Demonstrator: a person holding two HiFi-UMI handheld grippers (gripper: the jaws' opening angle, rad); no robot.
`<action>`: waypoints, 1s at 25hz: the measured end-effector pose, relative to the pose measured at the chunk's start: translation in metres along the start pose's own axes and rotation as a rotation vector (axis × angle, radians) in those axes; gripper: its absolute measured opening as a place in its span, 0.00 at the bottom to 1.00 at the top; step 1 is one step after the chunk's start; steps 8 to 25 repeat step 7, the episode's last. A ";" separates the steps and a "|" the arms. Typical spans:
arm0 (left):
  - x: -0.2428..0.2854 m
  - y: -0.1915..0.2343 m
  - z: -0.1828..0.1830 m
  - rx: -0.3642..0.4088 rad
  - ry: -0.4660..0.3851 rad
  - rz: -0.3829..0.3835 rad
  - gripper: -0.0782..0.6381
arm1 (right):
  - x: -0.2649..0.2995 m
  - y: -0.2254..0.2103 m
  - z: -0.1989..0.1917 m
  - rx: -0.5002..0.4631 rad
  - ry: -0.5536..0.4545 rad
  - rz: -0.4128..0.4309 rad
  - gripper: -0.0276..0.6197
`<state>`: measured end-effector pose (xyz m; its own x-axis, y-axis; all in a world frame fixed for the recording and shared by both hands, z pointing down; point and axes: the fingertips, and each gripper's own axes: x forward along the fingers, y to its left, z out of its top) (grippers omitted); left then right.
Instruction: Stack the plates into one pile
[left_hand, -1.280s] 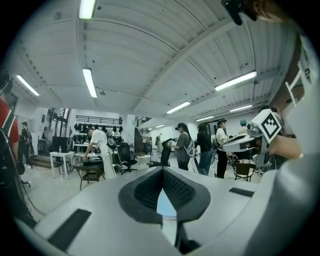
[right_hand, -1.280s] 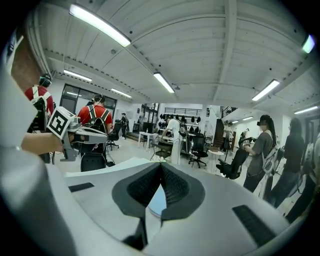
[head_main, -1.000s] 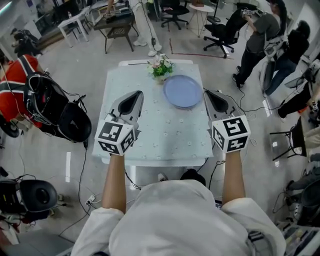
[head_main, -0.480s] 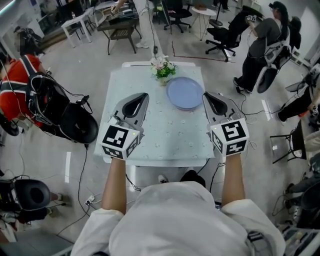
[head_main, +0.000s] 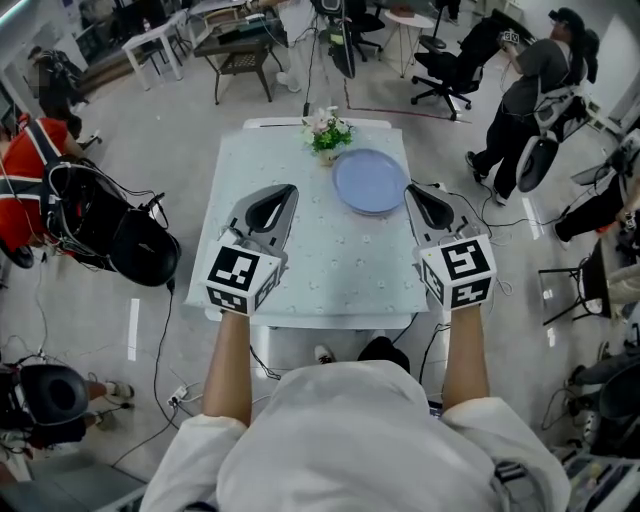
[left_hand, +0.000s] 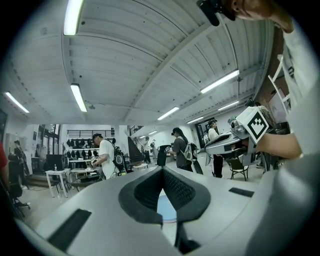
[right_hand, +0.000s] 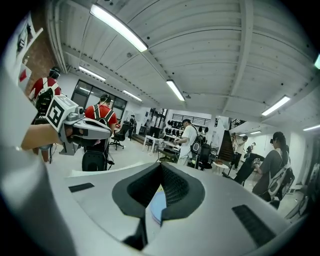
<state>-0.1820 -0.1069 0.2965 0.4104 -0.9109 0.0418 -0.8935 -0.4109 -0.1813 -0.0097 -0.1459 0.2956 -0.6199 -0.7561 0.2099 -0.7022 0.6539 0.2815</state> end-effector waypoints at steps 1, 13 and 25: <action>0.000 0.000 0.000 0.004 0.003 0.003 0.13 | 0.000 0.000 0.000 0.002 0.000 0.000 0.06; 0.003 0.001 -0.002 0.014 0.006 0.013 0.13 | 0.003 -0.002 -0.003 0.007 0.006 0.001 0.06; 0.003 0.001 -0.002 0.014 0.006 0.013 0.13 | 0.003 -0.002 -0.003 0.007 0.006 0.001 0.06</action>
